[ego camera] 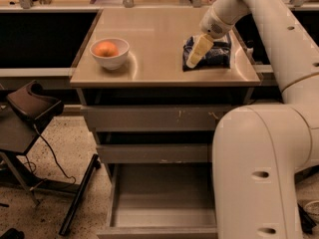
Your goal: Place blue chip bag into bottom drawer
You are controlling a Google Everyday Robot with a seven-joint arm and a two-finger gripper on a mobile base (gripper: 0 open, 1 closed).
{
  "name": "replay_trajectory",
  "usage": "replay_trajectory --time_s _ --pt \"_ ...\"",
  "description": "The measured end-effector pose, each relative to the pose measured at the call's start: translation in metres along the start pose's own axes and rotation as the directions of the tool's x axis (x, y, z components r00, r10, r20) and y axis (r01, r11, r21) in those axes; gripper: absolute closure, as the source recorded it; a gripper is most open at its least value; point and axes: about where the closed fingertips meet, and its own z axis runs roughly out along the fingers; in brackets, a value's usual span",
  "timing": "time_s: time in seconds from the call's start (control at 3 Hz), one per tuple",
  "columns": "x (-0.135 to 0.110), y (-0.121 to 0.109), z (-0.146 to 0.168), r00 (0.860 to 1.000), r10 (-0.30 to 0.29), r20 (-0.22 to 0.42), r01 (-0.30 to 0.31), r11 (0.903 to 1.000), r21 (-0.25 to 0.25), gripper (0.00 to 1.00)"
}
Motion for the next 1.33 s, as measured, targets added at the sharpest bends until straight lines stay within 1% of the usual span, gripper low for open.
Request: replay_trajectory --time_s 0.33,0.67,1.0,1.33 --pt "0.0123 -0.0117 0.0169 0.994 0.024 -0.109 -0.023 0.9997 0.011 0.0" --pt "0.0122 -0.0117 0.017 0.994 0.024 -0.109 -0.023 0.9997 0.011 0.0" --pt "0.0122 -0.0117 0.017 0.994 0.024 -0.109 -0.023 0.9997 0.011 0.17" --pt "0.0122 -0.0118 0.0171 0.994 0.024 -0.109 -0.023 0.9997 0.011 0.43"
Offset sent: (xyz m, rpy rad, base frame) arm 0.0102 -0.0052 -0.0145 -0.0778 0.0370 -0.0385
